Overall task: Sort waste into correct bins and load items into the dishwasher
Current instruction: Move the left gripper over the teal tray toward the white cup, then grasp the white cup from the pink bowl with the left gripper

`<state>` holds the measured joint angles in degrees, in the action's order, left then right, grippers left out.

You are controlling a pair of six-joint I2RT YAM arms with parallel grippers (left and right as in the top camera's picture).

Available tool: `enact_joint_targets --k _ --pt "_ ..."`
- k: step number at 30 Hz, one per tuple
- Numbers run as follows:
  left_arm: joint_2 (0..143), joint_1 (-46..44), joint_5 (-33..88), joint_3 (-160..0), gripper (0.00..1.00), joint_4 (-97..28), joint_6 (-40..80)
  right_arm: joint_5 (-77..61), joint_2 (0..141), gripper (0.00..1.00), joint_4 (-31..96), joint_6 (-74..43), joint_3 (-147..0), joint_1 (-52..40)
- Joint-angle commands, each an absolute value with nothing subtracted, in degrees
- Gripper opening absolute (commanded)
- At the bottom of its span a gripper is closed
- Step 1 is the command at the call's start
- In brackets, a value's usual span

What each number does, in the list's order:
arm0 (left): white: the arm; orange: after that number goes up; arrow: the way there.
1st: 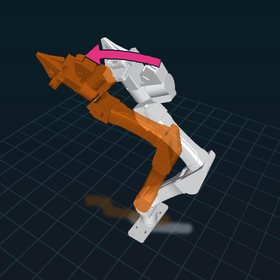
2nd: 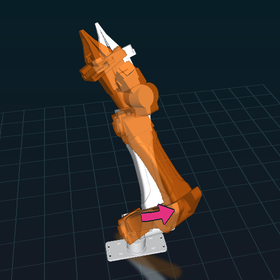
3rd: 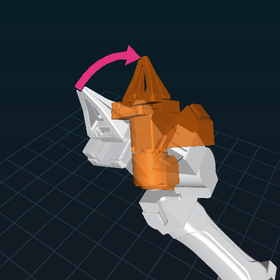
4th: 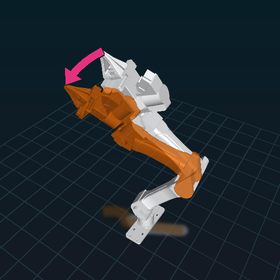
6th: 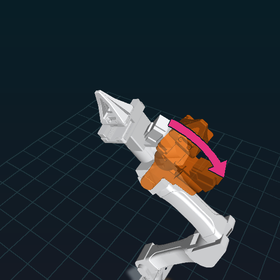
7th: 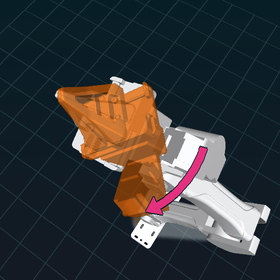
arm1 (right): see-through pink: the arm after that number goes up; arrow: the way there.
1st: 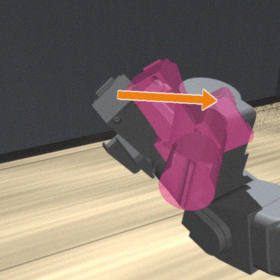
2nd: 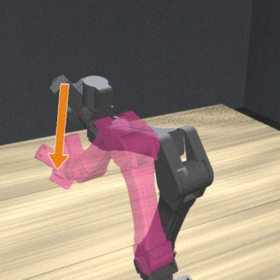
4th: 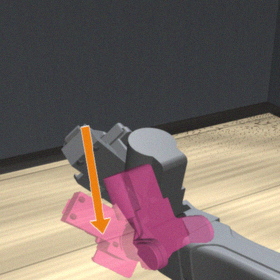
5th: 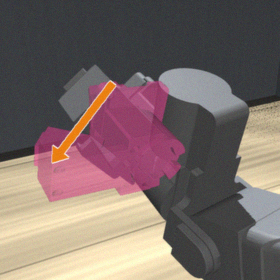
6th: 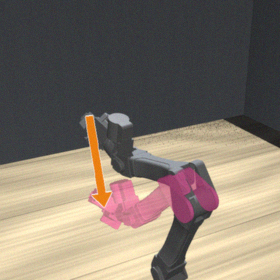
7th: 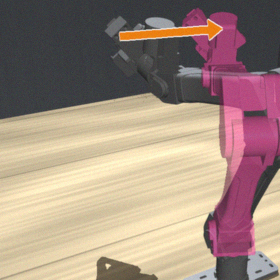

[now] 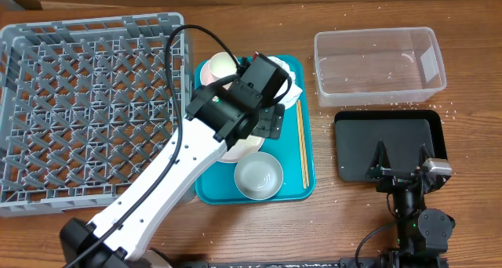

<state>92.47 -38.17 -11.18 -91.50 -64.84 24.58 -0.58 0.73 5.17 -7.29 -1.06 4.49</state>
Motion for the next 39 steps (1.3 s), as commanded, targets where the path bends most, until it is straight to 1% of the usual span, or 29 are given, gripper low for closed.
enact_joint_targets --k 1,4,5,8,12,16,21,26,30,34,37,39 --pt "94.24 -38.28 -5.26 -92.68 0.89 -61.76 20.97 -0.08 0.16 1.00 4.84 -7.22 -0.45 4.69" --pt "94.63 -38.28 -4.60 -92.75 0.78 -58.26 19.51 -0.08 0.16 1.00 4.84 -7.22 -0.47 4.69" --pt "94.63 -38.28 -4.86 -92.88 0.77 -57.30 19.25 -0.08 0.16 1.00 4.84 -7.22 -0.47 4.69" --pt "94.63 -38.15 -7.46 -93.97 0.76 -53.95 18.76 -0.08 0.16 1.00 4.84 -7.22 -0.45 4.69" --pt "95.57 -38.17 -12.99 -94.00 0.73 -45.36 17.54 -0.08 0.16 1.00 4.84 -7.22 -0.45 4.69" --pt "101.14 -38.17 -13.69 -93.97 0.73 -33.41 18.04 -0.08 0.16 1.00 4.84 -7.25 -0.45 4.69" --pt "108.77 -37.91 -13.96 -93.97 0.70 -27.94 18.02 -0.08 0.16 1.00 4.84 -7.22 -0.45 4.69" --pt "113.27 -37.30 -17.61 -93.97 0.66 -27.62 18.02 -0.08 0.16 1.00 4.84 -7.22 -0.45 4.69" --pt "110.96 -35.94 -18.63 -94.02 0.66 -28.45 18.02 -0.08 0.16 1.00 4.84 -7.22 -0.45 4.69" --pt "106.06 -34.44 -18.63 -94.02 0.60 -32.60 18.02 -0.08 0.16 1.00 4.84 -7.22 -0.45 4.69" --pt "101.38 -32.45 -20.01 -94.02 0.61 -37.21 18.02 -0.08 0.16 1.00 4.84 -7.22 -0.45 4.69" --pt "98.91 -30.68 -21.37 -94.02 0.64 -39.66 18.00 -0.08 0.16 1.00 4.84 -7.22 -0.45 4.69"
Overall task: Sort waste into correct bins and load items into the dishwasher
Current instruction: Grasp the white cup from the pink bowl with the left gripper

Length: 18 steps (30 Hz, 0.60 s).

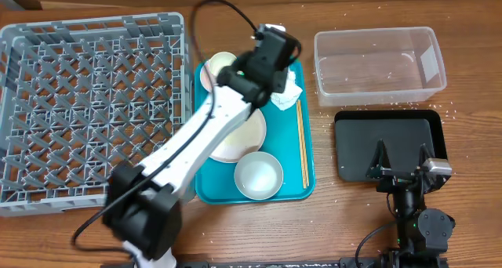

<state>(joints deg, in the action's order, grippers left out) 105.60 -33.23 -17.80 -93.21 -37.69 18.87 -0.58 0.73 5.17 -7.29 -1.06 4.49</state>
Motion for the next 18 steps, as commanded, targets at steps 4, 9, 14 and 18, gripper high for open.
enact_joint_targets --k 4,9,14,18 --pt "97.38 -26.79 -18.28 -94.02 0.67 -43.18 16.56 -0.08 0.16 1.00 4.84 -7.22 -0.45 4.69" --pt "101.10 -23.00 -8.43 -93.86 0.71 -43.51 5.85 -0.08 0.16 1.00 4.84 -7.22 -0.45 4.69" --pt "106.67 -22.00 -7.81 -93.86 0.66 -40.01 2.63 -0.08 0.16 1.00 4.84 -7.22 -0.45 4.69" --pt "110.13 -22.24 -7.86 -93.86 0.64 -38.20 0.47 -0.08 0.16 1.00 4.84 -7.22 -0.45 4.69"
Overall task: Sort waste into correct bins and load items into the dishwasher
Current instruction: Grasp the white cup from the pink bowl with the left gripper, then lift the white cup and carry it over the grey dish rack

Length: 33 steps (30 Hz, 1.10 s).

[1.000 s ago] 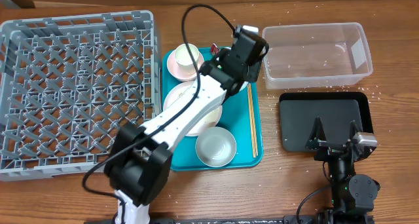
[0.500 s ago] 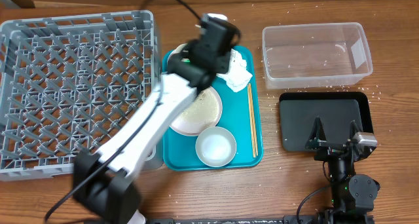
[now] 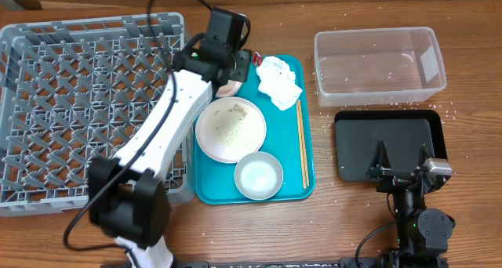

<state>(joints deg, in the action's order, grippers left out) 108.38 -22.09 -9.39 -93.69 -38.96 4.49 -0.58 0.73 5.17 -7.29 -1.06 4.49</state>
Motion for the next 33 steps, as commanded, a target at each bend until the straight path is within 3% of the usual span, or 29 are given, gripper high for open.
enact_joint_targets --k 1,4,14,19,26,33 --pt "111.04 -22.24 -7.97 -93.86 0.63 -37.82 -1.06 -0.08 0.16 1.00 4.84 -7.22 -0.45 4.69" --pt "113.27 -22.09 -8.40 -93.86 0.59 -37.36 -3.92 -0.08 0.16 1.00 4.84 -7.22 -0.45 4.69" --pt "118.52 -22.20 -8.99 -93.86 0.58 -36.93 -4.32 -0.08 0.16 1.00 4.84 -7.22 -0.45 4.69" --pt "118.50 -22.04 -9.17 -93.86 0.41 -36.16 -4.29 -0.08 0.16 1.00 4.84 -7.22 -0.47 4.69" --pt "118.52 -22.04 -9.17 -93.86 0.29 -36.12 -4.29 -0.08 0.16 1.00 4.82 -7.22 -0.47 4.69" --pt "118.52 -22.02 -9.85 -93.86 0.27 -36.12 -4.32 -0.08 0.16 1.00 4.84 -7.22 -0.45 4.69"
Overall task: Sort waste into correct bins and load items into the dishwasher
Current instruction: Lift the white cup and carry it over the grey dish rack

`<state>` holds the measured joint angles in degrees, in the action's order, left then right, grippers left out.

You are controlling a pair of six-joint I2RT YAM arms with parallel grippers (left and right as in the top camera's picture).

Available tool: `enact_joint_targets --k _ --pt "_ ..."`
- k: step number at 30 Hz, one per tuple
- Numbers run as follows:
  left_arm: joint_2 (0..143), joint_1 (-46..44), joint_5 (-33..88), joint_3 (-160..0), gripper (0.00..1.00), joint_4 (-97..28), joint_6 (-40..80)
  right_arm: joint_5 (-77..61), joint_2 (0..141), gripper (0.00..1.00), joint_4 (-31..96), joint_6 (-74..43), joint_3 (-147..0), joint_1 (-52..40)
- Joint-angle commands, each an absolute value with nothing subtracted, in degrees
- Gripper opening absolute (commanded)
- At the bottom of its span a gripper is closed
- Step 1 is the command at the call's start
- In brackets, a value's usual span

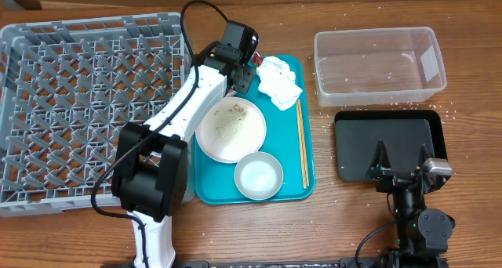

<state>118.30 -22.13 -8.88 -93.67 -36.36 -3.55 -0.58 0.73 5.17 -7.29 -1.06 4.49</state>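
Note:
My left gripper (242, 78) is at the far end of the teal tray (309, 186), between the grey dish rack (86, 103) and a crumpled white napkin (281, 81). Its fingers look spread, with nothing seen between them. The cup at that end of the tray is hidden under the arm. On the tray lie a plate with crumbs (230, 128), a small white bowl (258, 175) and a pair of chopsticks (302, 143). My right gripper (401, 160) rests open over the black bin (388, 131).
A clear plastic bin (378, 64) stands at the back right. A small red scrap (256, 60) lies beside the napkin. Crumbs are scattered on the wooden table around both bins.
My left gripper has shifted slightly right, towards the napkin, and the arm now covers the cup completely. The right arm has not moved.
My left gripper was low over the plate and napkin in the tray's middle. Then it was at the tray's far right corner by the napkin. Then it stood over the cup at the far left corner, and now just right of there. The tray's items lie where they were.

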Motion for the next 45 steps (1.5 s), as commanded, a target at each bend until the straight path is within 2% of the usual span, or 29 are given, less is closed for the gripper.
enact_joint_targets --k 1,6,8,15,28,31,36,41,45 --pt "118.52 -22.02 -9.85 -93.86 0.24 -36.12 -4.32 -0.08 0.16 1.00 4.84 -7.22 -0.45 4.69" --pt "118.54 -22.04 -9.82 -93.86 0.13 -36.14 -4.29 -0.08 0.16 1.00 4.84 -7.22 -0.47 4.69" --pt "118.54 -22.02 -9.87 -93.86 0.04 -36.16 -4.29 -0.08 0.16 1.00 4.84 -7.22 -0.47 4.69" --pt "117.38 -22.15 -12.60 -96.77 0.04 -36.58 -4.27 -0.08 0.16 1.00 4.84 -7.22 -0.47 4.69" --pt "103.31 -19.66 -11.31 -111.13 0.04 -52.03 5.43 -0.08 0.16 1.00 4.84 -7.22 -0.47 4.69" --pt "99.04 -14.55 -2.13 -111.11 0.04 -53.49 9.21 -0.08 0.16 1.00 4.84 -7.22 -0.45 4.69" --pt "97.25 1.06 27.70 -111.04 0.04 -56.03 11.22 -0.08 0.16 1.00 4.84 -7.22 -0.45 4.69" --pt "100.73 17.02 50.26 -110.61 0.04 -59.64 10.48 -0.08 0.16 1.00 4.82 -7.22 -0.45 4.69" --pt "106.48 24.95 68.64 -109.93 0.04 -62.78 4.58 -0.08 0.16 1.00 4.84 -7.22 -0.45 4.69"
